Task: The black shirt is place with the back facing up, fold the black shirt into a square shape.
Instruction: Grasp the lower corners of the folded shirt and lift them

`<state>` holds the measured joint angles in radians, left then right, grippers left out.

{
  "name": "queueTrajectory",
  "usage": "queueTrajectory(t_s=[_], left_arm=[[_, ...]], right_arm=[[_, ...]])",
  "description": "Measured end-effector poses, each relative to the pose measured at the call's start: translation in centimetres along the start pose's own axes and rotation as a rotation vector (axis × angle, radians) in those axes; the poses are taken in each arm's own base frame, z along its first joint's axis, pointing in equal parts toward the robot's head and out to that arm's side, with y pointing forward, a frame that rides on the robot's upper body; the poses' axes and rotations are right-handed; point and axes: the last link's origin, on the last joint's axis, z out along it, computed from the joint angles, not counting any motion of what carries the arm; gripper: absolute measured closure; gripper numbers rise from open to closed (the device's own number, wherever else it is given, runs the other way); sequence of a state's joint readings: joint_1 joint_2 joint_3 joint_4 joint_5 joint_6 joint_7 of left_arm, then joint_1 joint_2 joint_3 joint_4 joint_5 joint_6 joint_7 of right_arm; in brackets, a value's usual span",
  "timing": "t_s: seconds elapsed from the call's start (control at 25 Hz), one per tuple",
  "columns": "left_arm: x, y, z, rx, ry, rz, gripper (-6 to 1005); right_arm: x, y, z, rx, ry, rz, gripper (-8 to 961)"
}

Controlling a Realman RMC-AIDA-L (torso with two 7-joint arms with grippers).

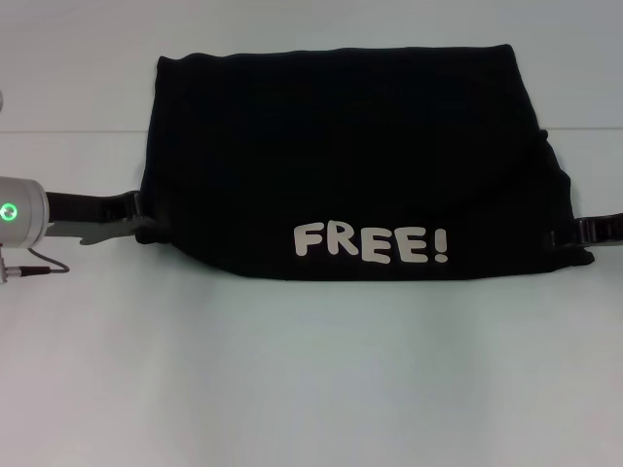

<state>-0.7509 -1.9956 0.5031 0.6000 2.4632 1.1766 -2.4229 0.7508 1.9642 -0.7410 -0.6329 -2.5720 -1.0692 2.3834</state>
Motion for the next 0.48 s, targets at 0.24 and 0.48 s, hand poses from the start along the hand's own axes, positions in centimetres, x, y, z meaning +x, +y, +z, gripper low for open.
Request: queueTrajectory(t_s=[0.24,0.48], left_arm=[[-0.03,-0.01,0.02,0.0,-0.001,0.0,958],[-0.14,0.3,0.1,-0.01,-0.02,0.01,958]], right_arm=[[-0.05,-0.22,-0.19,0.002,0.0,0.004,598],[0.19,-0.34,-0.37,-0.006,0.014,0.015,802]])
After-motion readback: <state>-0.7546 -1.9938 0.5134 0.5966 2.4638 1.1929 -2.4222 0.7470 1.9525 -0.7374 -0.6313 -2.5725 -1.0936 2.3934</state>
